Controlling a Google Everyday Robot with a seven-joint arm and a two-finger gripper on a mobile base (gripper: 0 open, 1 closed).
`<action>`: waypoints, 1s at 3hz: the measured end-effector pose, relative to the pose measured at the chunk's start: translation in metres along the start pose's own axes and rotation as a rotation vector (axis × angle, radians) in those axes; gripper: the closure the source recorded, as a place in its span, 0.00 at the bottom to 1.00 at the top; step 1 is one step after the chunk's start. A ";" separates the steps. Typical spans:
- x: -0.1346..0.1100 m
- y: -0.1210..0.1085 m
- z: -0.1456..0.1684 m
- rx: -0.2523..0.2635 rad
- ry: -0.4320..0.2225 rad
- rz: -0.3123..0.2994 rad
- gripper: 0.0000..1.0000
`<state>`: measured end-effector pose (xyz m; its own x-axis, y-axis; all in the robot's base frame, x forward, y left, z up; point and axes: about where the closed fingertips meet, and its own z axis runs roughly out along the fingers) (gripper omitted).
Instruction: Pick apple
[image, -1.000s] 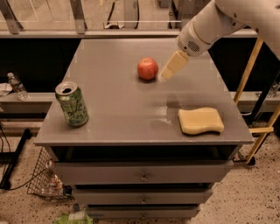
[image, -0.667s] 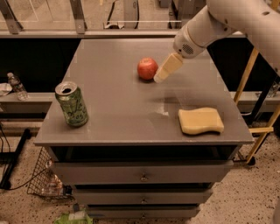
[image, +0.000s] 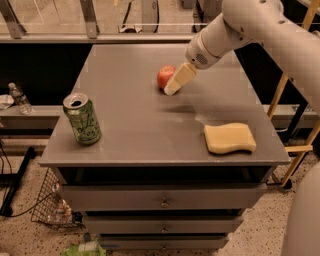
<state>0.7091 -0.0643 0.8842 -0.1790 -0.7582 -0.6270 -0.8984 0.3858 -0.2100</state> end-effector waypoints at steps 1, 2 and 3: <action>-0.007 0.004 0.013 -0.038 -0.018 -0.008 0.00; -0.012 0.008 0.023 -0.066 -0.035 -0.017 0.17; -0.018 0.013 0.032 -0.094 -0.057 -0.023 0.41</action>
Offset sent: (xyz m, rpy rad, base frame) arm 0.0059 0.0324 -0.0117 0.0582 0.0292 0.0876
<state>0.7133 -0.0288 0.8686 -0.1376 -0.7339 -0.6652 -0.9362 0.3157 -0.1546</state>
